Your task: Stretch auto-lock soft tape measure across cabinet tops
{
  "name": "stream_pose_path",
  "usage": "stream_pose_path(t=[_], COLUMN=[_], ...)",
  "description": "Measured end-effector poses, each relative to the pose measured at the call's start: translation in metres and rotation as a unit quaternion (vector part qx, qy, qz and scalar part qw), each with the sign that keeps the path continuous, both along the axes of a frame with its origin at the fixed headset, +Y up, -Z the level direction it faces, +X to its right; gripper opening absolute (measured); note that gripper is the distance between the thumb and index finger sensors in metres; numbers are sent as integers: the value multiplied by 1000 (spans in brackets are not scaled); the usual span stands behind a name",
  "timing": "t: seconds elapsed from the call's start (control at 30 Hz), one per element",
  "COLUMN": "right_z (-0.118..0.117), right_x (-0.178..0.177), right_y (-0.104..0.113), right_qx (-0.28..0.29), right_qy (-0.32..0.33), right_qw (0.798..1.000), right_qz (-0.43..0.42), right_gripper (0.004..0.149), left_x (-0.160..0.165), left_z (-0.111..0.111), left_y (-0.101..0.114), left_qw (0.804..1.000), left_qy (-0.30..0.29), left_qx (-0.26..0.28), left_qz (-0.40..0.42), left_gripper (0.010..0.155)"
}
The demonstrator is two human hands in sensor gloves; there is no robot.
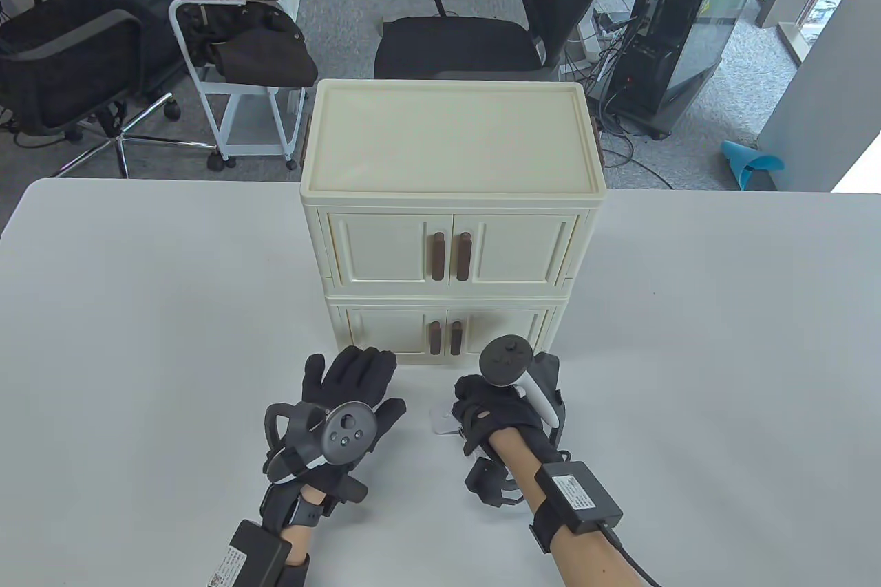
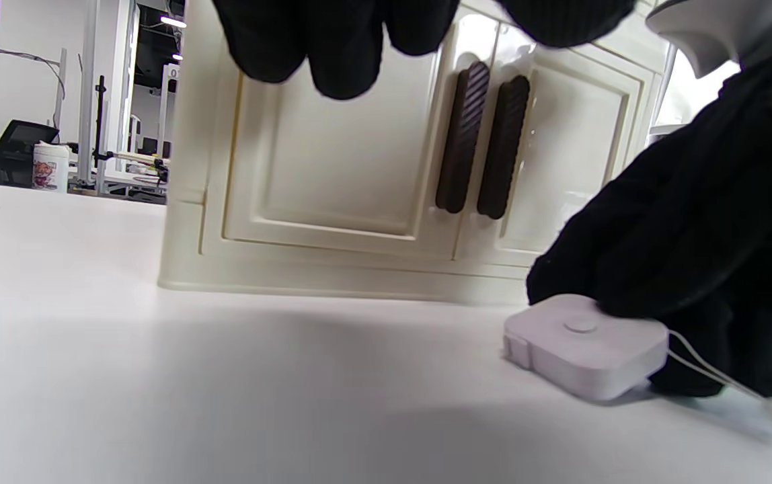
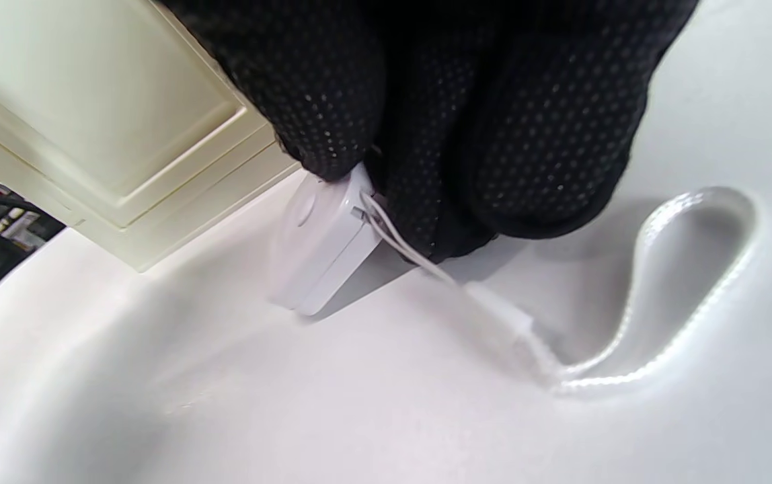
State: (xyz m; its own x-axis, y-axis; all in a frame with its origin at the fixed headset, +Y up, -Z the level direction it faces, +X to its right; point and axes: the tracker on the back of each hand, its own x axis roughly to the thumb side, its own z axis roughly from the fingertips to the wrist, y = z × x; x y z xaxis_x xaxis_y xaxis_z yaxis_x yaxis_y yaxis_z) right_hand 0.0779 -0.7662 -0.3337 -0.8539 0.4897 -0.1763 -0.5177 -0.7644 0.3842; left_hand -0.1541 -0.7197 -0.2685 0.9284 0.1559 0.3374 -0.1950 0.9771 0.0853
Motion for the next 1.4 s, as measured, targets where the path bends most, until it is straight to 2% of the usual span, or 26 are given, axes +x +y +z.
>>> stream_pose_path(t=[0.17,0.37,0.5,0.63,0.8,0.93,1.13,1.4], right_z=[0,3,11,22,36,44,45,45], right_x=[-5,6,19,34,48,53,56,54], right_y=[4,16,36,44,36,22,0,-12], right_qx=[21,37,104,169,218,228,206,180], right_qy=[4,17,58,96,142,166,191,209], right_qw=[997,999,993,979,965,959,959,959], right_qz=[75,30,-23,-68,-41,-1,39,66], right_gripper=[47,47,51,56,71,80,88,95], left_x=[-1,0,3,4,7,11,12,14], left_z=[0,-1,-1,0,1,0,-2,-5], left_y=[1,-2,-3,-3,-8,-15,-27,-36], left_qw=[1000,1000,999,999,996,991,987,983], left_qy=[0,-2,-10,-16,-28,-32,-37,-39], left_qx=[-1,-6,-16,-17,-39,-59,-83,-100], left_qz=[-1,-15,-29,-42,-75,-115,-132,-149], left_gripper=[71,71,73,78,85,90,92,92])
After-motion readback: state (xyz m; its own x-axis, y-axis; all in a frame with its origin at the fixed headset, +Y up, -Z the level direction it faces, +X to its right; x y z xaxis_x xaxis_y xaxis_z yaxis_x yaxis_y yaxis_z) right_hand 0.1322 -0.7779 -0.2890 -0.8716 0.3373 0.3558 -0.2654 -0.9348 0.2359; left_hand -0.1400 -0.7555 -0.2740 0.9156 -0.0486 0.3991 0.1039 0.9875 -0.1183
